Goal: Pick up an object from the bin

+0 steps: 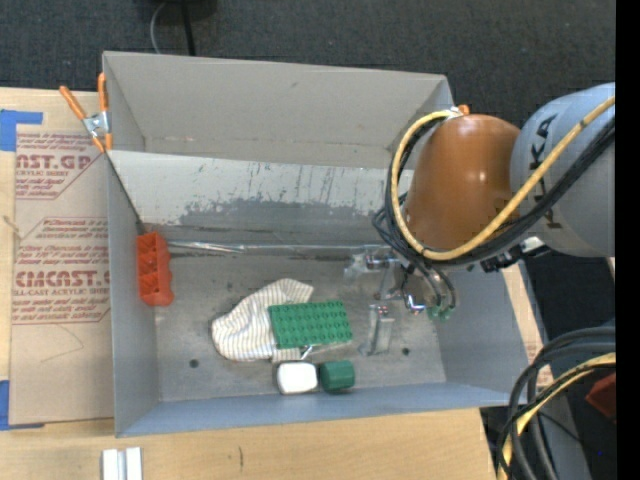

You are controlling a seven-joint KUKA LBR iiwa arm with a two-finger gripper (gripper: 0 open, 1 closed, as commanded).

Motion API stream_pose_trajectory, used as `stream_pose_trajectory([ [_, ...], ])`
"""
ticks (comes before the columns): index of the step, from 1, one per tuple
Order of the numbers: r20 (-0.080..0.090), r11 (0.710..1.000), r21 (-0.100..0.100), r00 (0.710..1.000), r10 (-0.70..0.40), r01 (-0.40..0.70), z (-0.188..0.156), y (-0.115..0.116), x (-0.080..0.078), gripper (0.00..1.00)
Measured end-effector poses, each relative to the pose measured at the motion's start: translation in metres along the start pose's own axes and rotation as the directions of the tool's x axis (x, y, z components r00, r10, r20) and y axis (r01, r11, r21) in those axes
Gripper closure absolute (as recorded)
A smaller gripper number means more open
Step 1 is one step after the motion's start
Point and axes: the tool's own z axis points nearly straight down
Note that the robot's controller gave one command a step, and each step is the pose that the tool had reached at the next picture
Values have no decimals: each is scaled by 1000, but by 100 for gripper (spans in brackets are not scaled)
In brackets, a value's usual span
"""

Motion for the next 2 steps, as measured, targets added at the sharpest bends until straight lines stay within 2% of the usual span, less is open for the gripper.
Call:
stream_pose_trajectory([
  [1, 2, 1000, 0, 1000, 0, 0, -2, 0, 0, 0],
  [2, -1, 1000, 0, 1000, -23, 23, -44, 1, -1, 0],
])
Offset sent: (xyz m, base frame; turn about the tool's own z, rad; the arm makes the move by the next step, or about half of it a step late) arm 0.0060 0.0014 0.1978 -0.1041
